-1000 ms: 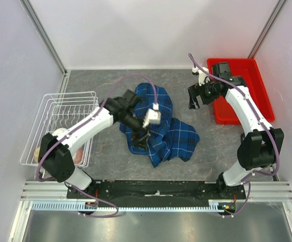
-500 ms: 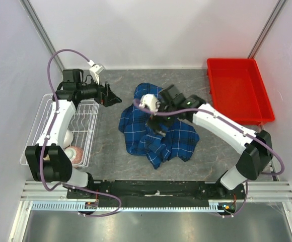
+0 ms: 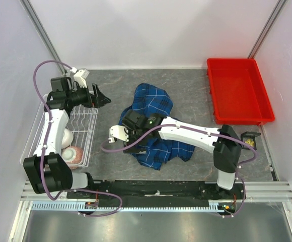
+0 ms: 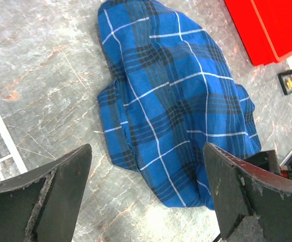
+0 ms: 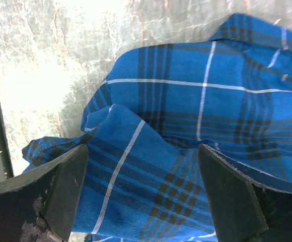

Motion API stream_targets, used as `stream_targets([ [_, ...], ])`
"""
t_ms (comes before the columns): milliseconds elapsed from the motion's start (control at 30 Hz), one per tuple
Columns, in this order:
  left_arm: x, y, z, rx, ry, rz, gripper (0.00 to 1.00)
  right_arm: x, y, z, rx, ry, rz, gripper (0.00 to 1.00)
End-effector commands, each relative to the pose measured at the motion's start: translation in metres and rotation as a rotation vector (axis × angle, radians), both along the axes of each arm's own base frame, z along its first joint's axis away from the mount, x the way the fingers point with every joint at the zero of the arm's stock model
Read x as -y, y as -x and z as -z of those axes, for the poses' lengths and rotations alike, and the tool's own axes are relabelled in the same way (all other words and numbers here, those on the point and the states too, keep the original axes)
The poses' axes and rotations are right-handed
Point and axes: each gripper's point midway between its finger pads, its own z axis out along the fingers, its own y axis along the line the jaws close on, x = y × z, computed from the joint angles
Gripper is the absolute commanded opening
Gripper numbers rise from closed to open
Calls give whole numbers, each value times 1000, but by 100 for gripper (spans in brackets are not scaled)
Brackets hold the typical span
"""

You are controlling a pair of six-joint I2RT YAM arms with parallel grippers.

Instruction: Pin the brooch onto the clothing

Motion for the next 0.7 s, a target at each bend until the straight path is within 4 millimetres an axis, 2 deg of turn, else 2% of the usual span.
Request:
stream_targets([
  [0, -12, -3, -25, 57, 28, -66, 98, 5, -25, -42, 131, -3, 6, 97],
  [67, -17, -3, -31, 79, 19, -77, 98, 35, -32, -54, 121, 26, 35, 98],
  [100, -18, -3, -32, 84, 15, -80, 98, 56, -45, -58, 111, 41, 64, 98],
  [133, -18, -3, -34, 90, 11, -80, 98, 77, -43, -61, 91, 70, 69, 98],
  [200, -20, -3, -32, 79, 11, -90, 98, 98, -52, -68, 106, 89, 81, 98],
  [233, -20, -3, -30, 72, 12, -94, 98, 99, -53, -82, 126, 64, 81, 98],
  [300, -20, -3, -27, 54, 26, -95, 98, 82, -45, -98, 106, -17, 44, 98],
  [333, -19, -3, -25, 46, 29, -95, 98, 66, -44, -110, 101, -62, 46, 98],
  [400, -20, -4, -22, 28, 41, -101, 98, 39, -29, -110, 83, -78, -5, 98],
  [533, -27, -9, -20, 2, 60, -115, 98, -14, -13, -83, 62, -83, -88, 98],
  [567, -31, -10, -20, -2, 66, -125, 98, -21, -8, -77, 58, -81, -108, 98],
  [600, -33, -10, -20, -8, 70, -131, 98, -31, -1, -61, 49, -54, -139, 98],
  [667, -43, -12, -18, -27, 85, -157, 98, -41, 5, -41, 45, -31, -162, 98],
])
